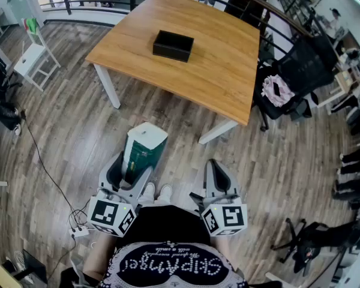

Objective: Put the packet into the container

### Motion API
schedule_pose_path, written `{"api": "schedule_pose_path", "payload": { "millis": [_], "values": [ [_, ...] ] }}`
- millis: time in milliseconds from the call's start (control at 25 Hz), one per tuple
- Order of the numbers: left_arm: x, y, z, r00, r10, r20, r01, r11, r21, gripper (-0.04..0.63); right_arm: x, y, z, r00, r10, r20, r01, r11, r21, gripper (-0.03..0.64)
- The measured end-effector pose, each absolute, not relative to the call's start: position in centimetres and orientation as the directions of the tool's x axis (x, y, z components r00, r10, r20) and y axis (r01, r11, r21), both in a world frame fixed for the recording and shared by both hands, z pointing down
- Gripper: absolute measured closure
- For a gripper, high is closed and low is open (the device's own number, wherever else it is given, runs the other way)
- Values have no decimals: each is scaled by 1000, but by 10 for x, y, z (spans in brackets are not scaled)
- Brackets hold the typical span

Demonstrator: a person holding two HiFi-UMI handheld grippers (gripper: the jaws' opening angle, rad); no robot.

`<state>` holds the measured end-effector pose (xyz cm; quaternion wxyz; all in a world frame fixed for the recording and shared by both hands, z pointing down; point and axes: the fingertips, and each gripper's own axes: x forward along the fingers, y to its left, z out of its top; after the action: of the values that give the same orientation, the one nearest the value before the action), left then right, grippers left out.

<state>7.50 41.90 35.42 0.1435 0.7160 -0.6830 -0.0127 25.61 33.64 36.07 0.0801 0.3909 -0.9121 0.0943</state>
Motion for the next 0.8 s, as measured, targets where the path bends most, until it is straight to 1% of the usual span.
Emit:
{"api": "schedule_pose_path", "payload": {
  "millis": [600, 800],
  "values": [
    [77, 429, 352, 51, -984, 169, -974, -11, 225, 247, 262, 348, 359, -688, -694, 210, -722, 684, -106, 580],
    [81, 427, 353, 27, -987, 156, -973, 10, 230, 247, 270, 345, 357, -708, -683, 178, -705, 699, -123, 580]
  ]
}}
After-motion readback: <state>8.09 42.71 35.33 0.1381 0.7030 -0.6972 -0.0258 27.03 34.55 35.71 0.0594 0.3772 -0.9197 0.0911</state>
